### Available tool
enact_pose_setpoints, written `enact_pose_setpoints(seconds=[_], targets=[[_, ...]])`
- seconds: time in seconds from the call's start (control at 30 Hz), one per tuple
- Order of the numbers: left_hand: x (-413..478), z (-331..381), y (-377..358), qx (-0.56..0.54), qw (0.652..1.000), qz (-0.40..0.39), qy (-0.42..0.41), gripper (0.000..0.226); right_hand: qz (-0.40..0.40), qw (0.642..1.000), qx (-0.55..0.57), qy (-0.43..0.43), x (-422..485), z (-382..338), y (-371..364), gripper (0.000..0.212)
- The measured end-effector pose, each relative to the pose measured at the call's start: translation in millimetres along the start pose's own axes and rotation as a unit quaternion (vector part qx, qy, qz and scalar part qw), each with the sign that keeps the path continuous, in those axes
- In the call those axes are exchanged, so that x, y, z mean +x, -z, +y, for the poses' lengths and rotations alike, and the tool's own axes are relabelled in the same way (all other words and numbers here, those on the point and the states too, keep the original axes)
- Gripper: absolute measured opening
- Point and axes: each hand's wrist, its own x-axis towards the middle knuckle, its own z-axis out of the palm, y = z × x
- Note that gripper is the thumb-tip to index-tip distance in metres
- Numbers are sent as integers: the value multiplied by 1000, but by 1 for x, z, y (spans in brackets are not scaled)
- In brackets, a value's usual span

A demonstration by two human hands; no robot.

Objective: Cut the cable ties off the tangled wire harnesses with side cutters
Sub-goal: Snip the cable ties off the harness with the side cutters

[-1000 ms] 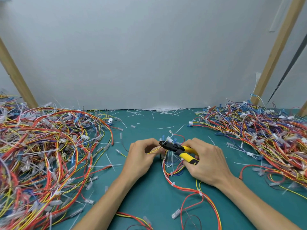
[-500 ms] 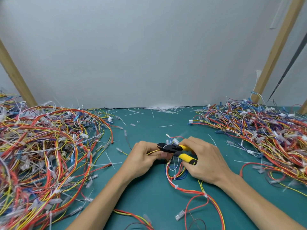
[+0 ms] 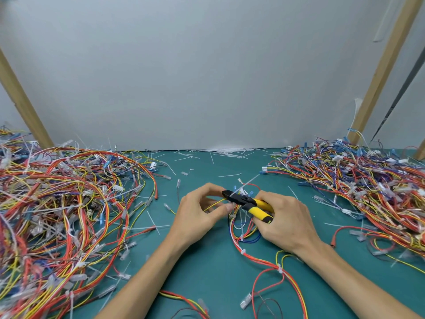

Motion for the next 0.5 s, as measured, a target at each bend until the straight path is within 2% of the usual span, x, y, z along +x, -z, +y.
enact_pose_setpoints(seconds=[0.07, 0.17, 0.37, 0.5], targets=[[-1, 1, 0, 27, 999, 45, -13, 18, 15, 1000, -18, -18, 1, 1, -1, 19], [-1, 1, 1, 39, 996, 73, -25, 3, 21, 999, -35, -24, 0, 1, -1, 19], [0, -3, 1, 61, 996, 57, -6, 19, 17, 998, -55, 9, 0, -2, 0, 19], [2, -6, 3, 24, 999, 41, 19, 22, 16, 997, -70, 34, 1, -2, 1, 24]])
